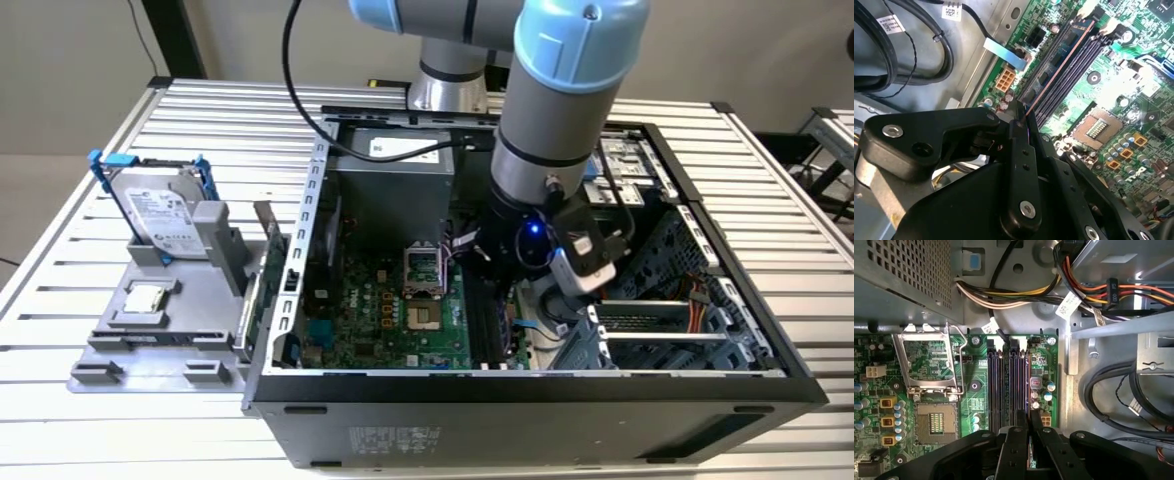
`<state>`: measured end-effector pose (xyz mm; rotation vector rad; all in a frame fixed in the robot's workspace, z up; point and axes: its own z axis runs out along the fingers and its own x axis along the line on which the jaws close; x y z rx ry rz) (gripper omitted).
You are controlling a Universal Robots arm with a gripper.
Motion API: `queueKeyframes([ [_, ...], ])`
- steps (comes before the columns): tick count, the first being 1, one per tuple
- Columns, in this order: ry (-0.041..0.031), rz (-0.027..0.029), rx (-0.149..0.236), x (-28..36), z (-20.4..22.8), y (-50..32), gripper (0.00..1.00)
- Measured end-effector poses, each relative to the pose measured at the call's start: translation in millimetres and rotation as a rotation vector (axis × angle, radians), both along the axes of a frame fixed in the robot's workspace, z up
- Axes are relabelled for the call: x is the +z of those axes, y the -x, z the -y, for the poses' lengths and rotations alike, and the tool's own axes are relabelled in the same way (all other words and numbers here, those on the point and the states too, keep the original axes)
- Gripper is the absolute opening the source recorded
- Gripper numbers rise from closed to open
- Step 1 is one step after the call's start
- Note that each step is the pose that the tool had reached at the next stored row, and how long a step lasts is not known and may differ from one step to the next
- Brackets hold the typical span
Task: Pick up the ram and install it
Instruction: 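Insert the ram into the slot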
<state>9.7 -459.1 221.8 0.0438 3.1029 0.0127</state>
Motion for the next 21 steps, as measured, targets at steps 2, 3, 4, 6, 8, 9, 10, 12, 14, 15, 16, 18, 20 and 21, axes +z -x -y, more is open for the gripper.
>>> queueKeyframes([
  [2,0.0000,0.0000,-0.001,0.0,0.7,0.8,0.00],
  [3,0.0000,0.0000,-0.002,0.0,0.7,1.1,0.00],
  [4,0.0000,0.0001,-0.002,0.0,0.7,1.1,0.00],
  [6,-0.0001,0.0000,-0.002,-0.3,0.8,1.2,0.00],
  [8,-0.0003,0.0001,-0.003,-1.2,0.8,1.2,0.00],
  [9,-0.0002,0.0001,-0.004,-1.9,0.8,1.2,0.00],
  [10,-0.0001,0.0000,-0.004,-2.6,0.8,1.2,0.00],
  [12,0.0001,0.0000,-0.005,-3.6,0.7,1.2,0.00],
  [14,-0.0002,0.0000,-0.005,-4.2,0.7,1.3,0.00],
  [15,-0.0003,0.0000,-0.006,-4.3,0.6,1.2,0.00],
  [16,-0.0007,0.0000,-0.006,-4.4,0.4,1.2,0.00],
  [18,-0.0012,0.0001,-0.008,-4.5,0.2,1.3,0.00],
  [20,-0.0016,0.0000,-0.009,-4.5,0.0,1.2,0.00],
  [21,-0.0017,0.0000,-0.009,-4.6,0.0,1.3,0.00],
])
